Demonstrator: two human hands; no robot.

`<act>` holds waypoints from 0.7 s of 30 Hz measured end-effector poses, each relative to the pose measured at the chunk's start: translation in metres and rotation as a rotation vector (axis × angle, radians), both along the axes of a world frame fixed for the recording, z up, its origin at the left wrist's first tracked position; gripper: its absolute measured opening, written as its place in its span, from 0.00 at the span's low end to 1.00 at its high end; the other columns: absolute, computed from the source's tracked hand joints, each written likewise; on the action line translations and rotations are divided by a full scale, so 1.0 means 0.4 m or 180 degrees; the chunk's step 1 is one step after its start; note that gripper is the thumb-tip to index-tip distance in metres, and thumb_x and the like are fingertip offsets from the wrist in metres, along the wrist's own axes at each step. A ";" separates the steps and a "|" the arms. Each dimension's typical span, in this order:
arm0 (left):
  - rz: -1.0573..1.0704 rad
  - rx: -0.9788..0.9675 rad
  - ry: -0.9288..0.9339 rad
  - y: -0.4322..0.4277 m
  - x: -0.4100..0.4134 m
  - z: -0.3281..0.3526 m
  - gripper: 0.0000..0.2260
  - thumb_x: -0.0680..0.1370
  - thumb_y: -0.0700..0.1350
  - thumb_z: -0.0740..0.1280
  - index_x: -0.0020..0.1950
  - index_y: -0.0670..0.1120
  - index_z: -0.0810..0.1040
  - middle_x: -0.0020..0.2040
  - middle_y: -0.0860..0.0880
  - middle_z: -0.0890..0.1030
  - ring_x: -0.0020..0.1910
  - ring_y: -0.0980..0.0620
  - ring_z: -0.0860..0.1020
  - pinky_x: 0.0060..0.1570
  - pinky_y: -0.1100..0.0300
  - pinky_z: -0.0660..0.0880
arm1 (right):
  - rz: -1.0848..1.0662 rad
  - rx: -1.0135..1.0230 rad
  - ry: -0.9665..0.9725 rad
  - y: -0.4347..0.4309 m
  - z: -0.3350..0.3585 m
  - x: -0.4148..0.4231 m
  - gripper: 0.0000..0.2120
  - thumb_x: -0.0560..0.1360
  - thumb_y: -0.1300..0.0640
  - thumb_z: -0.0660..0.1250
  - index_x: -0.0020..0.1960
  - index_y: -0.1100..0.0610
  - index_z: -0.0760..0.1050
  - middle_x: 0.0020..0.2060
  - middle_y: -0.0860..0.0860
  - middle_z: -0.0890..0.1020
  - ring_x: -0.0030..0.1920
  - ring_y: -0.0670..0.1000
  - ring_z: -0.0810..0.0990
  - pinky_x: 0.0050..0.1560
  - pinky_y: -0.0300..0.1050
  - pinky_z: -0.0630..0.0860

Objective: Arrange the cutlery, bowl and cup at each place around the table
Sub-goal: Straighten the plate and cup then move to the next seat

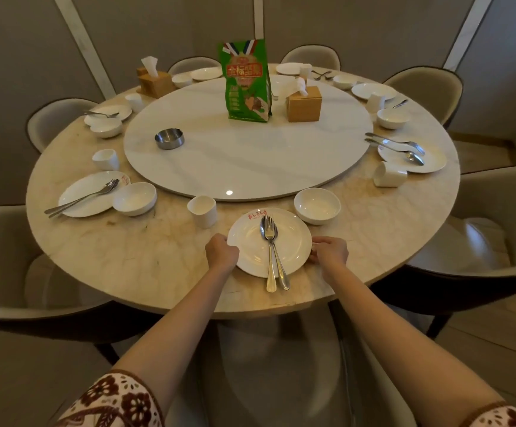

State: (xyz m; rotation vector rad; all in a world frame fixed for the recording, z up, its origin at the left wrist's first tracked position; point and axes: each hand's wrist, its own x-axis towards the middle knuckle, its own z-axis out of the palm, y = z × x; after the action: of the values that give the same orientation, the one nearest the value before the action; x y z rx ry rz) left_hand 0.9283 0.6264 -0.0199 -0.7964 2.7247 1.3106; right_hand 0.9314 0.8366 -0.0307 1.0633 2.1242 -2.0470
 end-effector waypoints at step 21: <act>0.0355 0.0247 0.0349 -0.169 -0.196 0.028 0.35 0.68 0.41 0.74 0.72 0.45 0.63 0.67 0.43 0.72 0.65 0.41 0.72 0.61 0.47 0.73 | 0.2174 0.3950 -0.0271 0.025 -0.133 0.061 0.30 0.82 0.44 0.37 0.78 0.59 0.39 0.78 0.57 0.41 0.78 0.55 0.40 0.77 0.54 0.45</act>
State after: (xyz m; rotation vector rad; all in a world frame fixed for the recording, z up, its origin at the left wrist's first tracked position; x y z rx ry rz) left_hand 0.8499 0.5587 -0.0086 -0.9078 2.7268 1.5154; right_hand 0.9558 0.8466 -0.0840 0.2208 3.0394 -0.2915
